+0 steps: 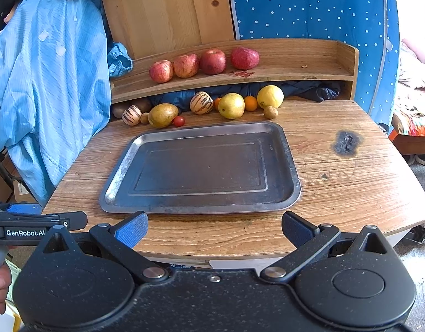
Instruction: Organize fruits
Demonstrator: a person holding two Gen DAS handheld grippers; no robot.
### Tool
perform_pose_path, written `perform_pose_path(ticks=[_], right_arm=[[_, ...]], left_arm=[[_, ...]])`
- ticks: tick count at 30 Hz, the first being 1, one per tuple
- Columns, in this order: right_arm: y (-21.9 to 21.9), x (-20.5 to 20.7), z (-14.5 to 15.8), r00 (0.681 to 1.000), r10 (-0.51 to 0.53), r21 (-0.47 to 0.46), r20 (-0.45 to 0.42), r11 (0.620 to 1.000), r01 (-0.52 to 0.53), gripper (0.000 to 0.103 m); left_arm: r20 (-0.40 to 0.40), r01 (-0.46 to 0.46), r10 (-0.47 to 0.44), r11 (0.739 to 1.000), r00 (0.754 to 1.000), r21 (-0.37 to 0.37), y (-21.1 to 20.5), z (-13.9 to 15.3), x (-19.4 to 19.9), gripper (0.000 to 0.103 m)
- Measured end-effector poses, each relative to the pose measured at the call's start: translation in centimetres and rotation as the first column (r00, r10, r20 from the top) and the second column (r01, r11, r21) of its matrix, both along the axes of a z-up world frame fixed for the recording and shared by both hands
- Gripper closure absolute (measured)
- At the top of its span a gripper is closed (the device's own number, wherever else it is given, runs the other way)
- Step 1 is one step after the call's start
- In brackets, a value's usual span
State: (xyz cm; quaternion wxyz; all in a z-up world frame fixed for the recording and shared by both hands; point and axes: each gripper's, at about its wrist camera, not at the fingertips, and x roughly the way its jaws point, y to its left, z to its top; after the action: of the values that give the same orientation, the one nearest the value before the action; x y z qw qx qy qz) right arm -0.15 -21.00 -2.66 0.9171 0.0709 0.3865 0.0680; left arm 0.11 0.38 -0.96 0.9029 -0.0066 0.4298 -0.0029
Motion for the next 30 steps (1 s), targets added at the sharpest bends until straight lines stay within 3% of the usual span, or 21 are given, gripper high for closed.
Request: perform_pose_path(ticks=[14,20,30], right_arm=[[-0.2,2.1,0.1,1.0,0.012,-0.004,-0.02,1.0,-0.013,0.001],[-1.9,3.7,-0.4,0.999,-0.007,-0.014,-0.039,1.0,0.006,0.001],[-6.8,10.3,-1.9,0.997,-0.01,-0.011,-0.074,1.0,0.009,0.001]], left_arm=[[-0.027,-0.015,0.015,1.0,1.0,-0.02,-0.1,-0.2,2.8,0.001],[-0.059,0.0,-0.001,1.0,0.998,-0.02,-1.4,-0.5,5.8,0.001],[-0.087,0.009,-0.01,1.0,0.996,-0.01,-6.1,-0.9,13.0,0.001]])
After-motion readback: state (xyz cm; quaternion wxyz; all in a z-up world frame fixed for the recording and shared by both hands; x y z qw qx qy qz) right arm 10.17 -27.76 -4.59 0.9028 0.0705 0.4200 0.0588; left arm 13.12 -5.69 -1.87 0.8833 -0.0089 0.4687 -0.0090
